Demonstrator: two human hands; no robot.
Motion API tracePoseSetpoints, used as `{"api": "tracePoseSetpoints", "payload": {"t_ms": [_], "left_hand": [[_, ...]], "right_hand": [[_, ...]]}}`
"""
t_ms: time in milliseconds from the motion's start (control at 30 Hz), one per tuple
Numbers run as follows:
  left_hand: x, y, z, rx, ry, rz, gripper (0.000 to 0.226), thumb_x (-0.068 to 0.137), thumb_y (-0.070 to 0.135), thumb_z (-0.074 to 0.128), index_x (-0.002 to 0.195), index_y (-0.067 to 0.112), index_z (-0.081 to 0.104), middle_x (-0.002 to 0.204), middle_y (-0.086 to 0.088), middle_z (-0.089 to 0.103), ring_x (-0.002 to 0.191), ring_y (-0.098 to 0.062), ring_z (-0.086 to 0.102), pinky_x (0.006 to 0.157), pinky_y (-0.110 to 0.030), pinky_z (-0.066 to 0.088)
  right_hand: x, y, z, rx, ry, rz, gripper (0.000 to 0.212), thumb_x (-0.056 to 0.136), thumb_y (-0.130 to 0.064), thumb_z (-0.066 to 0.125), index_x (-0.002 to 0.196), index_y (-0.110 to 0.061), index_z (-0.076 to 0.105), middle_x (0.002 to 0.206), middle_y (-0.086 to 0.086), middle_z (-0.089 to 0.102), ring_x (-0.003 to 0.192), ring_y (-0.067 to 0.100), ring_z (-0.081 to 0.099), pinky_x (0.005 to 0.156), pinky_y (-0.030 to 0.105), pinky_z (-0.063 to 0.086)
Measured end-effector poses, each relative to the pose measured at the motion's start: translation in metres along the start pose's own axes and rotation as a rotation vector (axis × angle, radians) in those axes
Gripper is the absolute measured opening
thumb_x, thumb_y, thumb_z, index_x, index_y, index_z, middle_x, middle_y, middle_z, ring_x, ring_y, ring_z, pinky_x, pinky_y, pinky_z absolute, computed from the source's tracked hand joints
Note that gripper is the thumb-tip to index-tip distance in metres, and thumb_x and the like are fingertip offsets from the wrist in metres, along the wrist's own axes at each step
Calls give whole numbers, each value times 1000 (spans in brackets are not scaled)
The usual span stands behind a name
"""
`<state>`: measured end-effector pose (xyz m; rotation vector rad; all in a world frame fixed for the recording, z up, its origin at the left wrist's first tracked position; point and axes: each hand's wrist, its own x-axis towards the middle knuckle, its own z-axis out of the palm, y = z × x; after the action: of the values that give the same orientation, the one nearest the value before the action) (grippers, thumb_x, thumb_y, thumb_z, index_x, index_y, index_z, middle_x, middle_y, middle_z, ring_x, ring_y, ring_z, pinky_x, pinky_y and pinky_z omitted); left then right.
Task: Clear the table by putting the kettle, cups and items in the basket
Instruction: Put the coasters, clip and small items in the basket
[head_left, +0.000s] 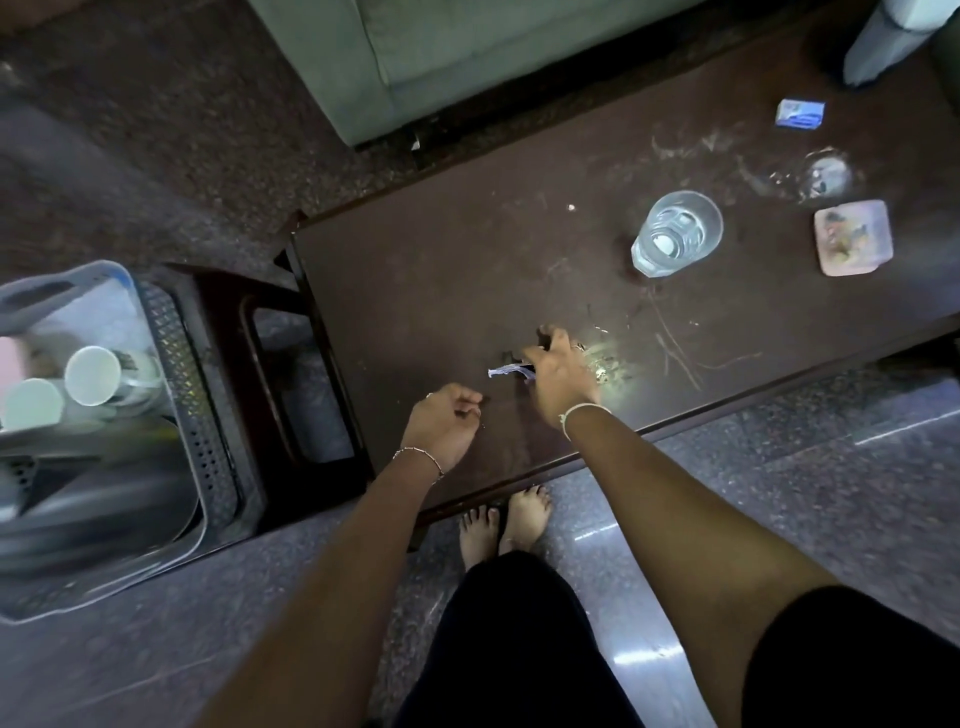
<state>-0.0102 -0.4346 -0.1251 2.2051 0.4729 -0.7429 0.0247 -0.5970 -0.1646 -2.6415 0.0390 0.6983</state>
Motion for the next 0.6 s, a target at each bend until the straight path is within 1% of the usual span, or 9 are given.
{"api": "tracePoseSetpoints", "payload": {"t_ms": [133,267,300,367,400,433,500,533,600], "left_hand": [[-1,2,-2,-35,4,14,19,88,4,55,99,11,69,96,-4,71,83,-9,60,72,-2,36],[-8,16,-3,-131,1,-1,16,87,6,58,95,16,68,90,1,69,83,-8,61,69,-1,41],[-11,22,-4,-176,-3,-18,17,87,6,58,95,17,68,90,0,69,84,-10,62,74,-6,44],[-17,36,-8,-273,-21,-43,19,86,5,57,99,15,67,94,-5,69,85,-14,61,82,-25,48],[-20,43,-10,-312,-26,-51,19,87,6,57,103,13,66,93,-5,68,84,-15,60,83,-29,48],[-24,52,-12,-349,-29,-56,20,88,7,58,106,11,65,91,-4,66,82,-15,60,81,-30,49],[-34,70,-16,-456,-56,-67,22,91,10,59,113,8,62,84,2,62,74,-12,59,72,-27,50],[-39,80,-18,-513,-89,-74,23,92,12,59,114,9,60,83,4,61,72,-10,57,68,-24,49],[-50,98,-21,-598,-174,-88,19,93,14,58,112,14,59,84,5,63,73,-7,59,67,-23,49]], "right_hand": [[4,1,0,87,11,57,20,92,-14,58,110,-10,65,130,16,41,111,35,54,89,39,49],[-3,4,-13,396,30,204,21,87,-21,67,104,-9,67,112,19,64,103,35,62,90,37,50],[-6,3,-17,532,42,269,20,86,-21,68,102,-9,68,105,17,69,100,34,65,89,39,52],[-16,-2,-30,834,56,381,17,86,-19,70,99,-9,67,98,17,72,90,34,69,88,47,55],[-23,-4,-37,972,65,409,12,86,-17,71,95,-9,66,95,17,71,83,33,69,86,48,56],[-31,-7,-43,1094,77,421,8,86,-15,71,88,-11,64,89,17,69,73,28,66,79,46,58],[-49,-13,-58,1254,101,436,15,87,-12,70,77,-16,60,75,10,65,56,13,59,61,32,56],[-59,-16,-65,1304,109,432,17,88,-12,69,75,-17,60,71,6,63,52,10,57,56,28,54],[-77,-21,-78,1378,131,411,13,89,-12,67,78,-14,62,71,4,63,57,10,57,57,27,51]]}}
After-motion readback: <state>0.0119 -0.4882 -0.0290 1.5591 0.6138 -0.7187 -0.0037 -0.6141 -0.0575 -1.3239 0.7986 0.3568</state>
